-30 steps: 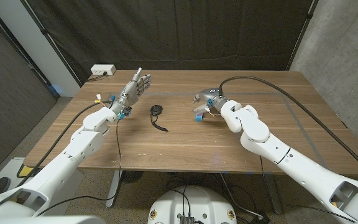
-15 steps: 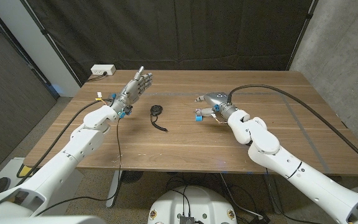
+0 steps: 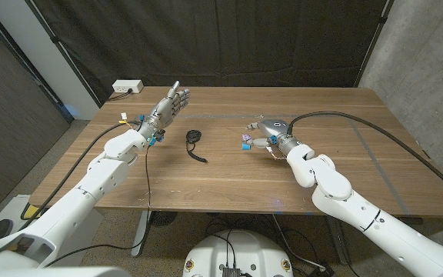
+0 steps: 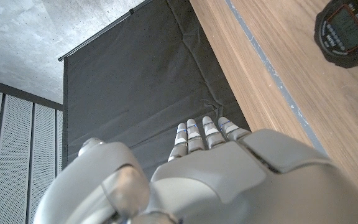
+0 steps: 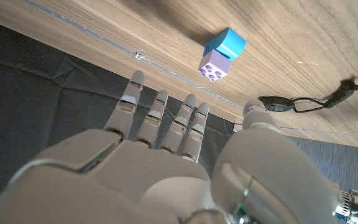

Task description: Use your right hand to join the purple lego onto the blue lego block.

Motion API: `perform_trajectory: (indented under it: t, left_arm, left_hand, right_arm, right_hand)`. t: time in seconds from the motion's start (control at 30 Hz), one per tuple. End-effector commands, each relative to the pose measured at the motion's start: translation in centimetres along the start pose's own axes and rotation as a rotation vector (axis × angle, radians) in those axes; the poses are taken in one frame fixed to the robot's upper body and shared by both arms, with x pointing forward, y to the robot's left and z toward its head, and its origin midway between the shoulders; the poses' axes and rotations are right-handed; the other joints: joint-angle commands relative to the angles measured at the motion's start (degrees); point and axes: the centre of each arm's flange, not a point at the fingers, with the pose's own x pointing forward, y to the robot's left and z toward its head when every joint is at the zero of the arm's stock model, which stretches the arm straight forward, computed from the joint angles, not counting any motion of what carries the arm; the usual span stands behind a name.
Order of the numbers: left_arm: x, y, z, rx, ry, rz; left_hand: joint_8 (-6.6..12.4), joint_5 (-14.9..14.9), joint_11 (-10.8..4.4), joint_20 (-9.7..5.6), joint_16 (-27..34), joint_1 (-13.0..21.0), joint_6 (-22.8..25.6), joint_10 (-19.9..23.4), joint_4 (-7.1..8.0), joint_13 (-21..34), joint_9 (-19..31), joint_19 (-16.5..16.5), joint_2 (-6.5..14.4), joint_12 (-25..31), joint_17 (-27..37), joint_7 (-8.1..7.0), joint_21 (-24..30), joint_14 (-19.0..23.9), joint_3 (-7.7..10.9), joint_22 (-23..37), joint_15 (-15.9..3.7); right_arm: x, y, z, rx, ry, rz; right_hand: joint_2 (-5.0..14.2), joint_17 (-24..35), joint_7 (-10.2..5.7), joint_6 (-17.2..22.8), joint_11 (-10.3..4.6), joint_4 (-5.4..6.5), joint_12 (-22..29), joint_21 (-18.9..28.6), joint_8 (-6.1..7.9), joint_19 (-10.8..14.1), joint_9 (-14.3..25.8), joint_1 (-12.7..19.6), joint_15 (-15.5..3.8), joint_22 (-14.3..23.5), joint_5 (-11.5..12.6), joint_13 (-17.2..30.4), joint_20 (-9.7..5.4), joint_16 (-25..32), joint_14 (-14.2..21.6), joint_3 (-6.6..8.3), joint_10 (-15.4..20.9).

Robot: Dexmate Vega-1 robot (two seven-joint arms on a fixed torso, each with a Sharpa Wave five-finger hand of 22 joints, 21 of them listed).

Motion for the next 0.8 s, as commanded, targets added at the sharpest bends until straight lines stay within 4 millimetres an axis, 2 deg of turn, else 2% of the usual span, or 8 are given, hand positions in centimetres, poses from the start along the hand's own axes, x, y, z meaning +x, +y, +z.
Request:
perform_trajectory:
  t: [0.03,0.33,0.37,0.8]
  left_arm:
    - [0.25,-0.05,-0.06,0.000,0.006,0.001]
    - [0.44,0.02,-0.03,0.002,0.006,-0.006]
    - [0.47,0.04,-0.05,0.002,0.006,-0.007]
    - [0.74,0.38,-0.50,-0.009,0.008,-0.005]
  left_hand:
    - [0.09,0.44,-0.03,0.21,0.04,0.22,0.40,0.00,-0.12,0.11,0.24,-0.36,0.08,0.14,0.25,-0.11,-0.02,-0.19,-0.42,0.22,0.09]
    - [0.06,0.44,-0.02,0.26,0.03,0.23,0.36,-0.01,-0.10,0.11,0.24,-0.47,0.16,0.13,0.25,-0.16,-0.04,-0.25,-0.56,0.23,0.09]
    - [0.06,0.44,-0.03,0.23,0.02,0.23,0.37,0.02,-0.10,0.11,0.24,-0.47,0.17,0.14,0.26,-0.16,-0.04,-0.26,-0.57,0.23,0.09]
    - [0.10,0.44,-0.02,0.35,0.05,0.25,0.51,-0.05,-0.09,0.11,0.24,-0.46,0.27,0.11,0.26,-0.05,-0.02,-0.23,-0.74,0.23,0.12]
  right_arm:
    - [0.21,1.40,0.35,-0.004,-0.003,0.023]
    - [0.54,1.63,0.24,-0.010,0.016,0.044]
    - [0.57,1.63,0.25,-0.011,0.017,0.045]
    - [0.98,1.68,0.34,-0.012,0.023,0.060]
  right_hand:
    - [0.46,0.09,-0.61,0.44,-0.37,0.17,0.10,0.19,0.33,-0.18,-0.01,-0.46,0.23,0.08,-0.12,0.18,0.67,0.31,-0.35,0.26,-0.65]
    - [0.99,0.08,-0.72,0.65,0.08,0.12,-0.28,0.15,0.33,-0.85,-0.07,-0.54,0.74,0.09,-0.38,0.17,0.89,0.19,-1.14,0.52,-2.14]
    - [1.04,0.08,-0.74,0.67,0.64,0.11,-0.21,0.18,0.32,-0.90,-0.08,-0.59,0.79,0.09,-0.45,0.17,0.90,0.24,-1.13,0.54,-2.14]
    - [1.31,0.04,-0.94,1.86,0.42,-0.02,-0.04,0.43,0.69,-0.77,-0.13,-0.73,1.12,0.09,-0.74,0.18,1.19,0.40,-1.14,0.68,-2.39]
